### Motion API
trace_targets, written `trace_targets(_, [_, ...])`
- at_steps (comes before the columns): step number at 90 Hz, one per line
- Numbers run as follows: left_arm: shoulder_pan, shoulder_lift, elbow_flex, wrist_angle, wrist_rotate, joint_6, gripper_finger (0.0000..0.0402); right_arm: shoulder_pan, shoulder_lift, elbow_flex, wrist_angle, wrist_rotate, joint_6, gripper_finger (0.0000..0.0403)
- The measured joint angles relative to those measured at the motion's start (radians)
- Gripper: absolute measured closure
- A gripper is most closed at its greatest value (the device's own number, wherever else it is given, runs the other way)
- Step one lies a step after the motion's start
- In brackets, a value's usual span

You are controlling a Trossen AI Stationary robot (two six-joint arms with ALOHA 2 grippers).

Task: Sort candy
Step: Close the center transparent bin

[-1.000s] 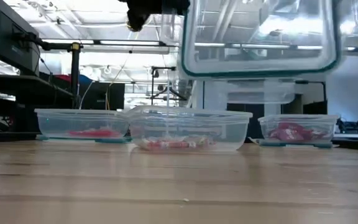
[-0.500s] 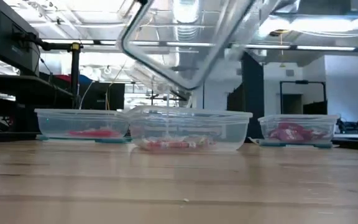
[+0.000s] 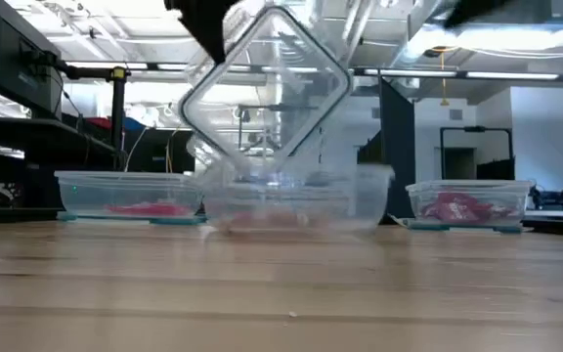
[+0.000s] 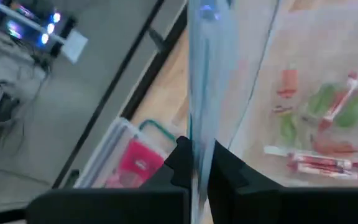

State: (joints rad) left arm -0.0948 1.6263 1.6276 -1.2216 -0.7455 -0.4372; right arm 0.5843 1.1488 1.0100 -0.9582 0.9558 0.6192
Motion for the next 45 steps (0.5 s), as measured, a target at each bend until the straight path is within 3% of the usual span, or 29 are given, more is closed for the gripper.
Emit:
trace_targets(21, [-0.006,0.11,0.13,-0.129,-0.013,-0.021,0.0401,-0.005,0.002,-0.246,0.262,-0.021,0.107,0.025])
trace_targets(45, [-0.026,0.127,0.218,-0.099,-0.013,0.02,0.0401,-0.004,0.0,-0.274,0.428,-0.022,-0.024,0.0251])
